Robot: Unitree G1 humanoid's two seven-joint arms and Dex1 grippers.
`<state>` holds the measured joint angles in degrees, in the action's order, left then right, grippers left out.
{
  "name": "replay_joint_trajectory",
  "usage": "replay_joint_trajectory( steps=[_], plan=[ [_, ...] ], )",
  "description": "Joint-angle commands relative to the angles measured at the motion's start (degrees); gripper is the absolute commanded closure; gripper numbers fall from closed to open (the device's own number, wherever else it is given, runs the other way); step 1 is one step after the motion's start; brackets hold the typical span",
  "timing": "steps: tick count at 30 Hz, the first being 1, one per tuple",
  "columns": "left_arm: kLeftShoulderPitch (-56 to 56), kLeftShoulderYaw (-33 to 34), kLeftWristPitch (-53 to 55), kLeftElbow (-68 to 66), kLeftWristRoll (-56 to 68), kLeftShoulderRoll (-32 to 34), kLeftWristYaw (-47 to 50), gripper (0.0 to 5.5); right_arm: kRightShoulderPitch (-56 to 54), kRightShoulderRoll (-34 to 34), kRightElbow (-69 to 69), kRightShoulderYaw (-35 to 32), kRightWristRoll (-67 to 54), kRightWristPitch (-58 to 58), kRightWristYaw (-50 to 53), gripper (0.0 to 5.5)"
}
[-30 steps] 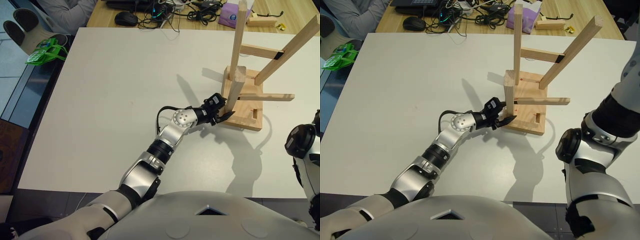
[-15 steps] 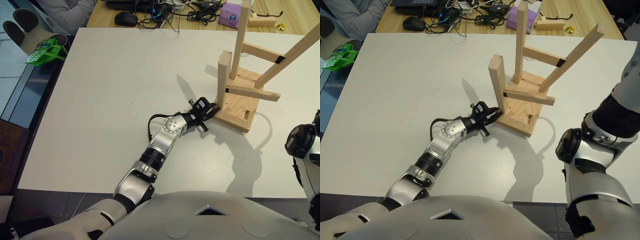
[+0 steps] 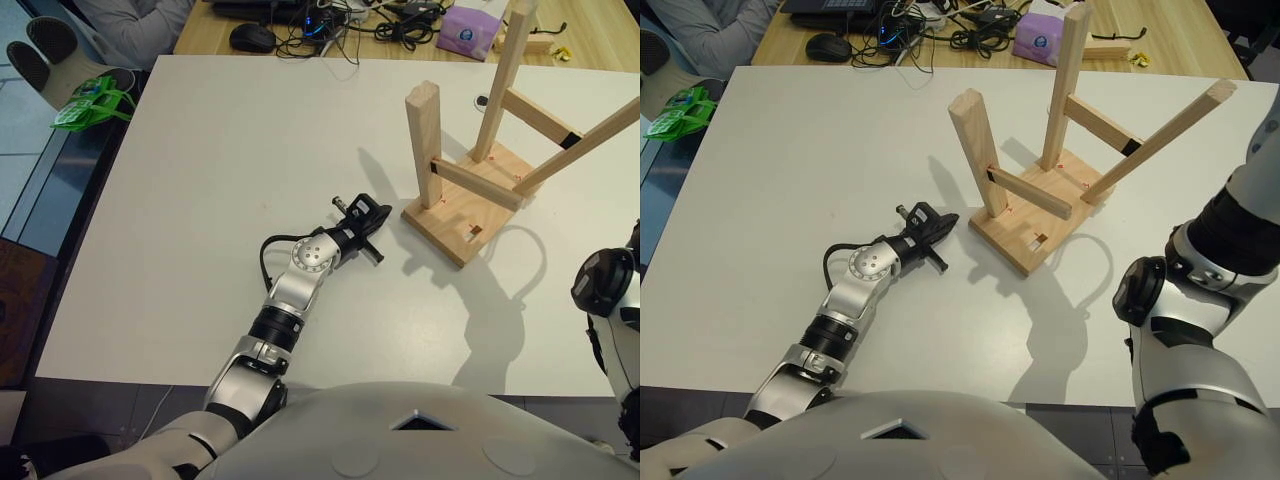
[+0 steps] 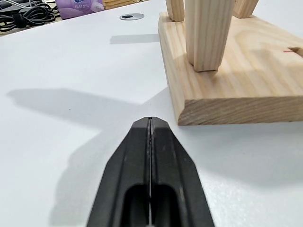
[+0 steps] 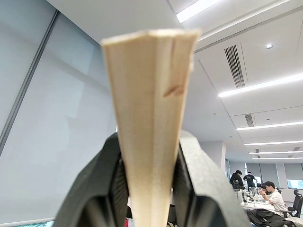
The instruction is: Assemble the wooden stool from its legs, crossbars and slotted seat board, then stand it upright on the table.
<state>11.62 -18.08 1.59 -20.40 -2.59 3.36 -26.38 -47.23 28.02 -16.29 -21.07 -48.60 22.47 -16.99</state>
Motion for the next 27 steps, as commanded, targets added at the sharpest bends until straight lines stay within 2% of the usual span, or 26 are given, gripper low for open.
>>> replay_joint_trajectory(
  steps=[1,8,17,21,26,27],
  plan=[
    [3.98,0.07,-0.44,-0.83,0.11,-1.24,-0.34,5.30,-0.27,0.52,0.00,-0.29,0.34,-0.25,-0.30,4.48],
    [7.07,-2.27,-2.28,-2.97,-1.41,-0.29,-4.80,4.38,-0.48,0.58,1.65,-0.55,0.43,-0.67,-1.44,4.48],
    [12.56,-3.90,-5.53,-12.30,-3.07,-4.51,-4.05,3.13,-2.50,0.88,3.78,0.18,1.40,-0.98,-3.81,4.48],
    [14.09,-3.72,-4.42,-13.62,-2.78,-5.72,-4.54,3.09,-2.28,0.53,3.63,0.34,1.72,-0.95,-3.99,4.48],
    [13.80,-1.62,-0.36,-13.86,-1.59,-8.89,-0.73,3.09,-2.01,0.44,3.36,1.03,2.34,-0.84,-4.18,4.48],
    [13.12,-1.63,0.44,-13.55,-1.33,-9.70,-0.49,3.28,-1.87,0.40,3.24,1.22,2.57,-0.92,-4.21,4.48]
  ],
)
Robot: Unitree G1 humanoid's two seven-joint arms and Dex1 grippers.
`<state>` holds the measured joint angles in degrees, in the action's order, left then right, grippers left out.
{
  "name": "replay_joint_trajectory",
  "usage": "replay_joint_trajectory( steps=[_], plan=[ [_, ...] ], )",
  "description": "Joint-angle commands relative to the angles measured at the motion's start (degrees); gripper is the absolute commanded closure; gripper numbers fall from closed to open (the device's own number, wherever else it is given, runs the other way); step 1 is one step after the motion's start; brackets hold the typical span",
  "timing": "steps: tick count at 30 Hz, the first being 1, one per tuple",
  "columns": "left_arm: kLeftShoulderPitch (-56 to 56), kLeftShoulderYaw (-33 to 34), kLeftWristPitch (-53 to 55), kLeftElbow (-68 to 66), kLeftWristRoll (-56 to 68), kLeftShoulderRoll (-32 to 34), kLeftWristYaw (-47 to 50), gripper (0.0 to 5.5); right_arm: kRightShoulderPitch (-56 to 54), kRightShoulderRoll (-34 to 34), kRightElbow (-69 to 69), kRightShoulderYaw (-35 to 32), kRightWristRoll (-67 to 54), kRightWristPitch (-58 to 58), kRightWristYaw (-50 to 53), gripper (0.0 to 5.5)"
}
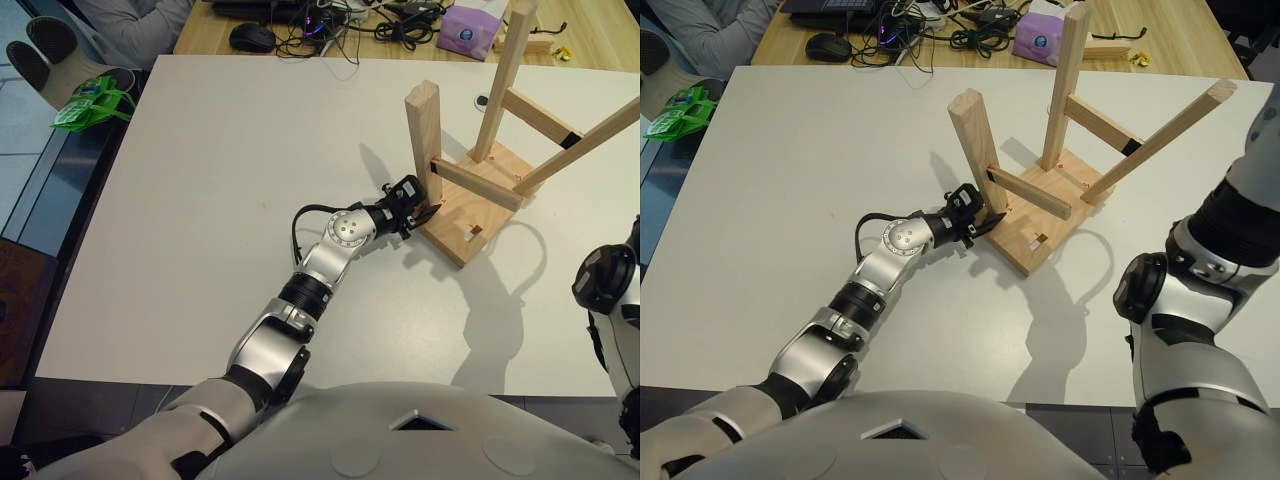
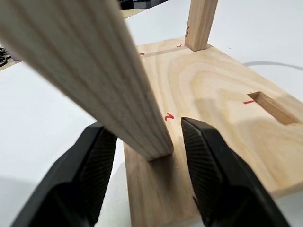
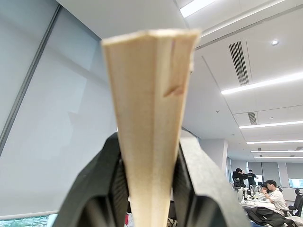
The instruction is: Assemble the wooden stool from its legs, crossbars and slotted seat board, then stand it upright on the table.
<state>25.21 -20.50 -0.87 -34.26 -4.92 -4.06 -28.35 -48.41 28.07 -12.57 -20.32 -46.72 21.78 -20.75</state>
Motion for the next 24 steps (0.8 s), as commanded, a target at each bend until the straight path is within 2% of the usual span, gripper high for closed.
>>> replay_joint_trajectory(
  steps=[1,3,7,13,19,24],
  plan=[
    [-1.17,0.95,4.02,0.41,1.29,-3.32,2.35,3.38,-0.60,0.24,-0.61,0.55,0.73,-0.21,-0.35,4.48],
    [-2.04,0.79,5.59,0.04,0.73,-4.54,4.37,3.82,-0.48,-0.03,-0.96,0.56,0.72,-0.12,-0.07,4.48],
    [-2.96,-0.49,7.68,0.26,-1.32,-4.24,7.68,4.35,-0.26,-0.43,-1.58,0.83,0.78,-0.10,0.35,4.48],
    [-6.72,0.83,9.26,5.25,-4.51,1.08,15.95,4.39,-1.22,-0.40,-1.00,1.19,0.69,0.38,0.46,4.48],
    [-15.74,3.29,13.17,11.43,-4.15,6.69,18.47,4.39,-1.74,0.04,-0.83,1.11,0.61,0.66,0.29,4.48],
    [-24.48,10.86,17.89,15.70,-1.38,7.03,24.63,4.39,-2.27,0.76,-0.18,0.87,0.13,1.42,-0.53,4.48]
  ],
)
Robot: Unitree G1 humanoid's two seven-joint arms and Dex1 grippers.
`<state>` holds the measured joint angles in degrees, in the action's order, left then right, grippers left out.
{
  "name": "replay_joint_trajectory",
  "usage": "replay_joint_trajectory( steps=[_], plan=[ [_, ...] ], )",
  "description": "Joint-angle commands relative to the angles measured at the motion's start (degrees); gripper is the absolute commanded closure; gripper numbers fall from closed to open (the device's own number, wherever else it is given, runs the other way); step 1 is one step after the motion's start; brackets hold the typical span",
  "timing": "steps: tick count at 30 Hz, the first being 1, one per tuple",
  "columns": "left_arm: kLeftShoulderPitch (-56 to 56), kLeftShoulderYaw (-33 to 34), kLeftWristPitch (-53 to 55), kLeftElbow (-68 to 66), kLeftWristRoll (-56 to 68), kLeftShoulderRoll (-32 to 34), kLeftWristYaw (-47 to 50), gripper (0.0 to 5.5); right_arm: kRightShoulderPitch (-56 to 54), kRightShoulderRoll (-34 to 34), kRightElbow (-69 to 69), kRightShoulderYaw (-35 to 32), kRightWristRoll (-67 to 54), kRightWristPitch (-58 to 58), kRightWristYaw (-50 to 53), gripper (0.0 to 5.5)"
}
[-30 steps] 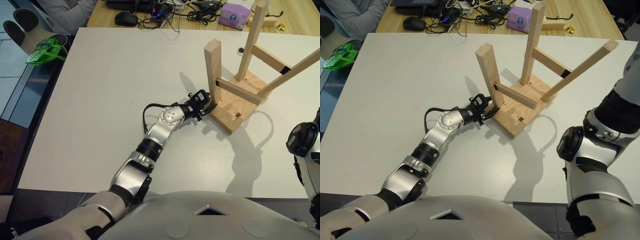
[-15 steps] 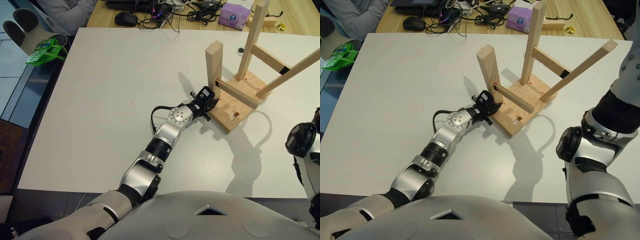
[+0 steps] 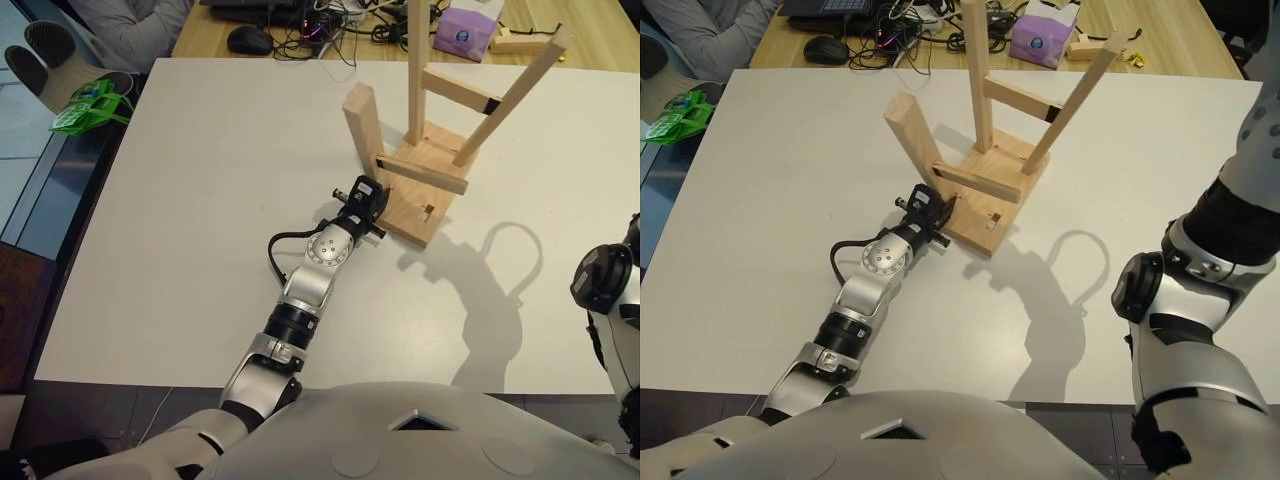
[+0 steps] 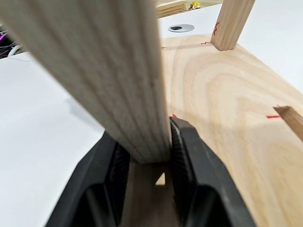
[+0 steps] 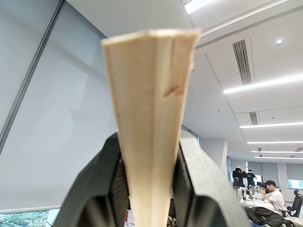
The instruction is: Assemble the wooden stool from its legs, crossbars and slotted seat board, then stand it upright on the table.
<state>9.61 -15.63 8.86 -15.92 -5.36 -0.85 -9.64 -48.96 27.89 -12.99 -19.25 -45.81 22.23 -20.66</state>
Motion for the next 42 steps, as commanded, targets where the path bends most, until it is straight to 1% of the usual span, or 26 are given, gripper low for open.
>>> replay_joint_trajectory(
  steps=[1,4,5,8,9,12,15,16,18,19,21,24,30,33,37,40,42],
  plan=[
    [-10.29,7.92,8.72,-2.49,-0.15,3.36,7.54,4.39,-1.81,1.03,0.52,-0.17,-0.76,1.05,-0.90,4.48],
    [-13.11,12.68,10.13,-1.38,1.63,1.46,12.21,4.39,-2.15,1.33,1.31,-0.04,-0.68,1.39,-1.77,4.48],
    [-13.40,13.11,10.40,-1.23,1.70,1.07,12.98,4.39,-2.19,1.36,1.26,-0.02,-0.81,1.59,-1.98,4.48],
    [-13.85,11.18,10.95,-1.76,1.42,-0.31,12.70,4.41,-2.03,1.10,0.97,0.05,-0.98,1.88,-2.18,4.48],
    [-13.67,10.53,10.83,-2.10,1.39,-0.69,12.44,4.04,-1.98,0.96,0.95,0.09,-0.88,1.86,-2.17,4.48],
    [-12.91,9.76,10.87,-1.68,1.90,-1.29,11.46,3.64,-1.58,0.56,0.50,0.14,-0.83,1.88,-2.01,4.48],
    [-13.30,9.24,11.79,1.61,2.11,-0.99,10.41,3.15,-1.05,0.33,-0.05,0.04,-0.80,1.92,-1.61,4.48],
    [-13.66,8.16,12.40,3.02,1.93,-0.56,9.26,3.11,-0.74,0.34,-0.49,-0.15,-0.83,1.97,-1.31,4.48],
    [-14.80,5.59,14.48,6.92,1.68,0.74,6.43,2.83,-0.04,0.12,-1.29,-0.40,-0.70,1.84,-0.69,4.48],
    [-15.88,4.58,15.78,9.91,1.71,1.72,5.15,2.57,0.13,-0.17,-1.42,-0.31,-0.60,1.70,-0.53,4.48],
    [-18.24,3.08,19.39,17.41,3.77,4.92,0.55,2.32,1.11,-0.42,-2.68,-0.63,-0.65,1.97,0.42,4.48],
    [-20.50,1.63,25.89,26.18,9.15,7.60,-6.16,2.32,3.21,-1.08,-4.55,-0.85,-0.79,2.38,1.83,4.48],
    [-20.40,0.93,29.58,30.14,9.63,11.07,-8.11,2.32,7.11,-3.04,-4.07,-0.27,-0.10,1.67,2.81,4.48],
    [-20.28,0.52,30.10,31.11,10.08,12.32,-9.11,2.32,8.90,-3.63,-3.06,-0.25,0.41,1.14,2.51,4.48],
    [-17.65,2.15,22.91,30.73,9.11,15.84,-11.33,2.32,11.99,-5.66,0.82,-0.51,0.88,-0.30,1.85,4.48],
    [-16.01,4.60,20.59,29.87,10.51,14.59,-10.60,1.79,14.82,-7.46,3.41,0.24,1.97,-1.66,1.08,4.48],
    [-16.40,5.60,18.82,29.53,11.52,13.02,-9.84,1.55,16.34,-8.74,4.53,0.90,2.42,-2.03,0.49,4.48]
  ],
)
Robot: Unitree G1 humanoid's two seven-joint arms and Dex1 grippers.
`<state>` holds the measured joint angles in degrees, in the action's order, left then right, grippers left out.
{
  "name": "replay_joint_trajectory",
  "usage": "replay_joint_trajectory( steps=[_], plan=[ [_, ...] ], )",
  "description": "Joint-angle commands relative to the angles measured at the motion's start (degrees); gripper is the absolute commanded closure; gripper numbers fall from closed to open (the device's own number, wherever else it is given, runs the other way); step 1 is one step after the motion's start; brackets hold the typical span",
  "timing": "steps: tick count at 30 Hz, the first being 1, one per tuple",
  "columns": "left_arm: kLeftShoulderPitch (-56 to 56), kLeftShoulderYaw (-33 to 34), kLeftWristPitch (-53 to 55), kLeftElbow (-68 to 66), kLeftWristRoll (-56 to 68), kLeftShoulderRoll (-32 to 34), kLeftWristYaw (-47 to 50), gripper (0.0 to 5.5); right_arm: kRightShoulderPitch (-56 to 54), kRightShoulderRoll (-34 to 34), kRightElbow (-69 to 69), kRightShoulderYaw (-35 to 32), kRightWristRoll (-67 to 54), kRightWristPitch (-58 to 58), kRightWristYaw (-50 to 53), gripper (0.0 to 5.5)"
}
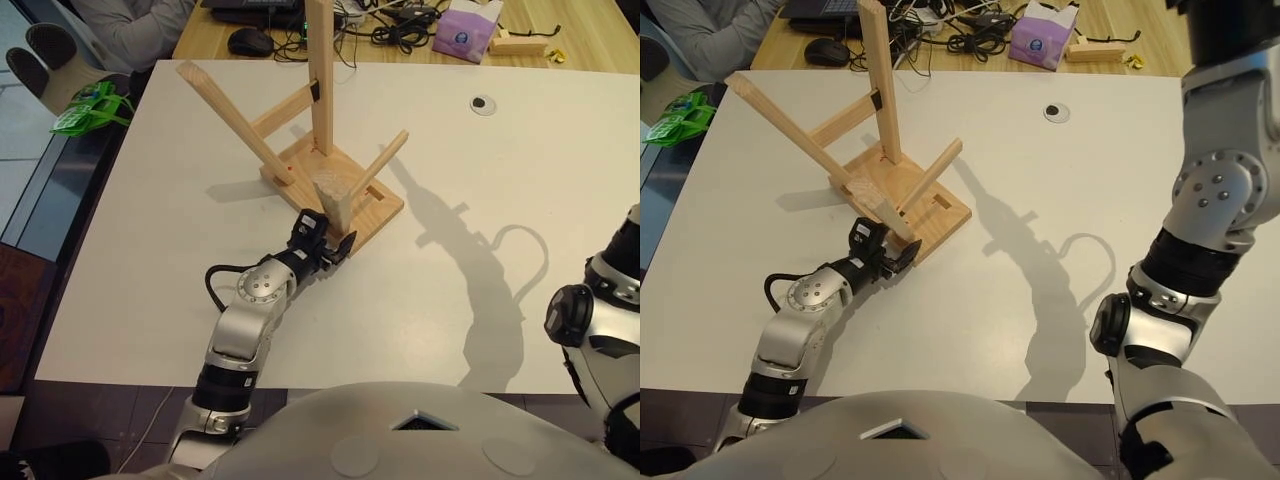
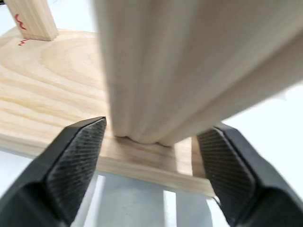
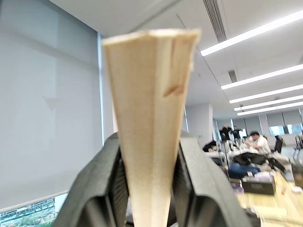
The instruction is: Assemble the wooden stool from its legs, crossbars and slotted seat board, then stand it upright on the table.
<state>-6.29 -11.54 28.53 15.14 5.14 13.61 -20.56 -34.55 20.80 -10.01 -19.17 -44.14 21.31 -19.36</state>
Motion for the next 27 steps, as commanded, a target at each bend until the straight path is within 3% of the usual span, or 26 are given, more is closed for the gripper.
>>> replay_joint_trajectory(
  steps=[1,10,15,22,27],
  plan=[
    [-0.80,1.70,-1.63,-1.74,1.18,-1.95,1.45,1.37,2.50,-2.02,1.76,1.03,0.92,-1.22,-1.03,4.48],
    [-4.39,-0.11,-4.41,-2.84,3.45,-0.65,-3.45,0.10,4.63,-7.23,7.83,-0.82,-3.25,0.69,-0.18,4.48],
    [-3.66,-0.16,-4.63,-3.51,3.29,-0.89,-2.94,0.10,6.07,-12.75,13.24,-4.22,-11.15,5.41,3.65,4.48],
    [-3.20,0.15,-5.46,-4.25,2.70,-0.96,-2.09,0.10,10.22,-6.93,12.86,-0.20,-6.88,14.34,3.81,4.48],
    [-3.16,0.07,-6.32,-4.88,2.38,-1.59,-1.10,0.10,13.21,-1.63,9.92,4.51,-7.07,23.16,-2.11,4.48]
  ],
)
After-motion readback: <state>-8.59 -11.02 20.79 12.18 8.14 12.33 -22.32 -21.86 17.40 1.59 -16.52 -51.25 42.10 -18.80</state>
